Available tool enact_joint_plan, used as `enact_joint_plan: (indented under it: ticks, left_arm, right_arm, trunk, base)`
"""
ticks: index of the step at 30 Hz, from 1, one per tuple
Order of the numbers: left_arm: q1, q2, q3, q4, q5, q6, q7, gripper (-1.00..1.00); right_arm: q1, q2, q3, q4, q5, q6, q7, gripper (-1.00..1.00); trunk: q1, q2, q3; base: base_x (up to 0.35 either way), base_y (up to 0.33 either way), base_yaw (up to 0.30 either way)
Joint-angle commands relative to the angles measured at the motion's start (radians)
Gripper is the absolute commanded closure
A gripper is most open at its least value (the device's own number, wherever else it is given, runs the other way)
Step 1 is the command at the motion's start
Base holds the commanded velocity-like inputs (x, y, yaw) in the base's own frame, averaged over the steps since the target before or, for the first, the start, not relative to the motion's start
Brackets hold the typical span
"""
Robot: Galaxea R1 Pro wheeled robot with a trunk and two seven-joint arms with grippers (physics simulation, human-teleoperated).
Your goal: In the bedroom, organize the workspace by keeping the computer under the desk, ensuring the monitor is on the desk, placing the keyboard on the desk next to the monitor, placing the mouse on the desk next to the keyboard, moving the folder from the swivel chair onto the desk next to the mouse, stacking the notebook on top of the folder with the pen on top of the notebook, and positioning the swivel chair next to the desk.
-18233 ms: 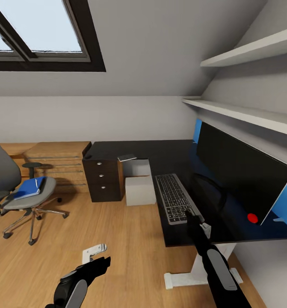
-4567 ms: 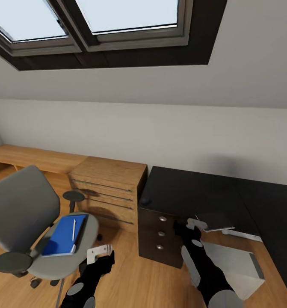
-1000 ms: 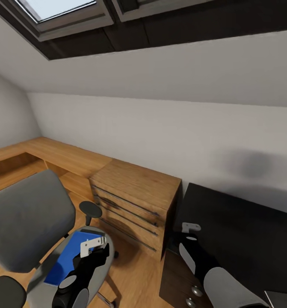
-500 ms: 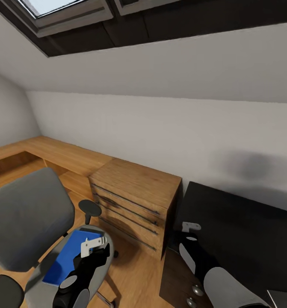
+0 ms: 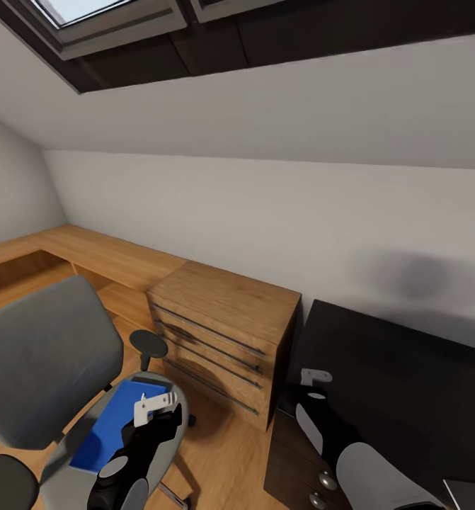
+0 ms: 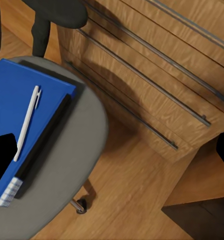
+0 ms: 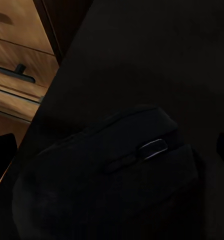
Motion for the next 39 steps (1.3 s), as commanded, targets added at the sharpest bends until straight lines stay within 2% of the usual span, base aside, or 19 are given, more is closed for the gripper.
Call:
enact_joint_plan:
  ticks: [1, 29, 30, 39]
  left_arm:
    - [-0.001, 0.000, -0.001, -0.001, 0.010, 0.002, 0.009, -1.00]
    - [-0.001, 0.000, -0.002, -0.002, 0.010, 0.002, 0.009, -1.00]
    - [-0.001, 0.000, -0.002, -0.002, 0.010, 0.002, 0.009, -1.00]
    - [-0.001, 0.000, -0.002, -0.002, 0.010, 0.002, 0.009, -1.00]
  right_arm:
    - [0.000, -0.001, 0.009, -0.002, -0.010, 0.006, -0.009, -1.00]
    - [0.000, -0.001, 0.008, 0.004, -0.013, 0.042, -0.011, -1.00]
    - [0.000, -0.001, 0.008, 0.004, -0.013, 0.042, -0.011, 1.00]
    - [0.000, -0.001, 0.008, 0.003, -0.015, 0.040, -0.011, 1.00]
  trunk:
    - [0.000, -0.001, -0.001]
    - [0.000, -0.001, -0.001]
    - [0.000, -0.001, -0.001]
    - [0.000, -0.001, -0.001]
  base:
    - [0.000, 0.000, 0.000]
    - [0.000, 0.000, 0.000]
    - [0.000, 0.000, 0.000]
    - [0.000, 0.000, 0.000]
